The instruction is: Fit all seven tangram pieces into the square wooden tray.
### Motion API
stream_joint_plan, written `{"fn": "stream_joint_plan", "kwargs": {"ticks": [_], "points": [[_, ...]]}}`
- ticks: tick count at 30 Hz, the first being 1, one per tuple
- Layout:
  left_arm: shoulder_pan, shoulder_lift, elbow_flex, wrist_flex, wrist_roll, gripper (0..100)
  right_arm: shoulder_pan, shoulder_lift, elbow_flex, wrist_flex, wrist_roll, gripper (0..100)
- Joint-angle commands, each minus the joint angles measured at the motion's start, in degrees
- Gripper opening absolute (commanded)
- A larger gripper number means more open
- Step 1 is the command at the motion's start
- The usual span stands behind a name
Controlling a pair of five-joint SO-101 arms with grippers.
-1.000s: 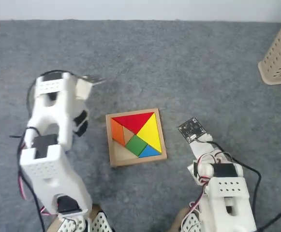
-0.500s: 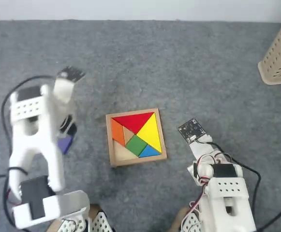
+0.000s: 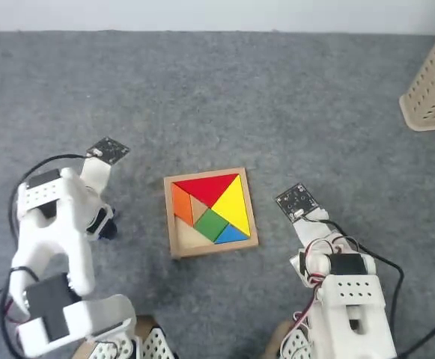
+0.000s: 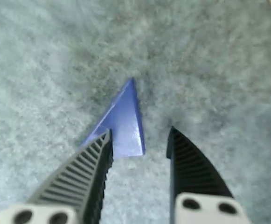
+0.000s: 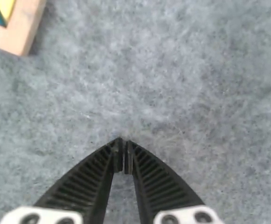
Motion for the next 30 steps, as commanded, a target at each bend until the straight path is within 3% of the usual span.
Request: {"fn": "stream_joint_plan", "kwargs": {"ticks": [1,8,13,18,27,30], "points": [[-1.76,3.08,-2.07,-3.87,-0.53,19,0.66,-1.36,-0.26,-0.92,0.97,0.9],[-5.80,11.87,-7.52,-6.51,-4.84,19,0.75,-1.36,-0.18,-0.92,0.97,0.9],[-7.56,14.95,-8.22,-12.66,-5.89,18,0.75,-1.36,-0.18,-0.92,0.97,0.8],[-7.38,14.95,-9.98,-13.80,-5.71,12,0.75,-1.36,-0.18,-0.92,0.88,0.8],[-7.65,6.51,-20.88,2.73,-4.75,16,0.84,-1.36,-0.18,-1.01,0.88,0.9],[-7.65,1.93,-19.56,5.63,-8.97,16,0.84,-1.36,-0.18,-1.01,0.88,0.9]]}}
